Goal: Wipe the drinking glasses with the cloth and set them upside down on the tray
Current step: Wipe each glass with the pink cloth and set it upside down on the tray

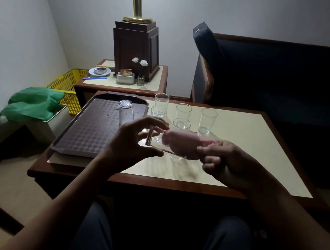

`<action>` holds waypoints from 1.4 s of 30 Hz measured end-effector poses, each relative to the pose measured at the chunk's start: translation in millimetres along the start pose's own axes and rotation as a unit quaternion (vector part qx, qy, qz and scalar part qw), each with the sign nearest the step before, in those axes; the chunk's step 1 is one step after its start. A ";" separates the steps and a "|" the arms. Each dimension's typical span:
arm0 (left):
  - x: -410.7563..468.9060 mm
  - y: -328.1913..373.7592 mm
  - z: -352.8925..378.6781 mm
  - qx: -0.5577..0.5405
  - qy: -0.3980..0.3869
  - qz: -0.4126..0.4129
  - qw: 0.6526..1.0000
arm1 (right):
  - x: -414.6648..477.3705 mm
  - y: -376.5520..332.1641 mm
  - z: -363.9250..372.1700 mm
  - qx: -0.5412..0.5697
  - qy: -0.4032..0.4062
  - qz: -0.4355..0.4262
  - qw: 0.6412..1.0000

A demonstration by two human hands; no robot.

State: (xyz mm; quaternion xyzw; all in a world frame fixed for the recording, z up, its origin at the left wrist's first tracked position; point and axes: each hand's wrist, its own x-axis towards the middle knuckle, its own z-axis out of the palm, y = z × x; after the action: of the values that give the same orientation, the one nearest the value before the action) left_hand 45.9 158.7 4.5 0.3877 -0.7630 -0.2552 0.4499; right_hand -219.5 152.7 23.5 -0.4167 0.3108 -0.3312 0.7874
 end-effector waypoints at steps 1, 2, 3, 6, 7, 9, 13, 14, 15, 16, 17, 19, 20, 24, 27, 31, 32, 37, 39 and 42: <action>-0.8 -3.9 -1.4 0.007 0.010 -0.003 1.000 | -0.3 -0.3 3.1 0.066 0.024 0.007 0.998; -2.4 -7.6 -2.6 0.001 0.022 -0.017 1.000 | -0.9 -1.5 5.1 0.114 0.041 0.007 0.993; -5.0 -11.0 -3.6 -0.012 0.035 -0.040 0.999 | -2.3 -3.0 5.2 0.147 0.053 -0.003 0.988; -13.0 -16.3 -5.7 -0.066 0.079 -0.125 0.987 | -5.4 -12.4 0.9 0.169 0.102 -0.085 0.977; -15.5 -16.0 -5.2 -0.088 0.093 -0.152 0.980 | -4.7 -15.0 -0.6 0.115 0.127 -0.120 0.978; -18.9 -13.6 -2.6 -0.140 0.112 -0.202 0.963 | -1.1 -15.1 0.8 -0.050 0.173 -0.163 0.970; -17.1 -9.8 -3.6 -0.237 0.096 -0.269 0.928 | 8.8 3.3 15.6 -0.395 0.142 -0.176 0.890; -16.9 -8.5 -6.6 -0.254 0.087 -0.278 0.922 | 11.8 5.9 17.5 -0.476 0.132 -0.196 0.847; -17.4 -7.5 -10.4 -0.266 0.074 -0.282 0.919 | 15.0 5.4 18.9 -0.525 0.133 -0.214 0.813; -18.7 -6.3 -13.9 -0.273 0.058 -0.279 0.919 | 18.8 3.2 19.1 -0.530 0.138 -0.220 0.807; -19.9 -5.1 -17.0 -0.270 0.044 -0.266 0.924 | 23.6 1.7 17.3 -0.511 0.136 -0.226 0.818; -22.2 -4.6 -22.5 -0.249 0.038 -0.225 0.941 | 35.7 2.9 15.9 -0.468 0.117 -0.228 0.846; -22.7 -5.4 -24.3 -0.237 0.051 -0.204 0.948 | 41.4 6.1 15.6 -0.443 0.119 -0.215 0.862; -22.0 -15.4 -33.8 -0.074 0.109 -0.121 0.984 | 57.4 23.1 23.2 -0.237 0.112 -0.061 0.963; -21.2 -30.7 -54.6 0.107 0.105 -0.053 0.987 | 64.6 35.6 28.9 -0.079 0.102 0.005 0.992; -19.6 -59.1 -79.8 0.231 0.101 -0.087 0.964 | 73.8 48.7 25.9 -0.049 0.095 0.000 0.994; -18.4 -68.1 -84.1 0.219 0.100 -0.111 0.964 | 75.8 51.8 25.2 -0.064 0.098 -0.001 0.993; 7.2 -112.2 -94.4 0.224 0.095 -0.189 0.951 | 84.8 68.6 20.8 -0.186 0.149 -0.038 0.970; 19.4 -128.9 -93.1 0.247 0.078 -0.205 0.944 | 87.5 70.6 21.5 -0.233 0.162 -0.060 0.957; 30.6 -154.9 -85.5 0.267 0.061 -0.215 0.937 | 88.3 71.8 19.4 -0.259 0.176 -0.087 0.946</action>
State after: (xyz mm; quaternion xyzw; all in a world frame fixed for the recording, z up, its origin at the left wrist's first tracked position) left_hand 168.6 41.9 -55.1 0.6630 -0.6728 -0.1084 0.3098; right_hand -134.0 123.7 -48.3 -0.5669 0.4825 -0.3743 0.5529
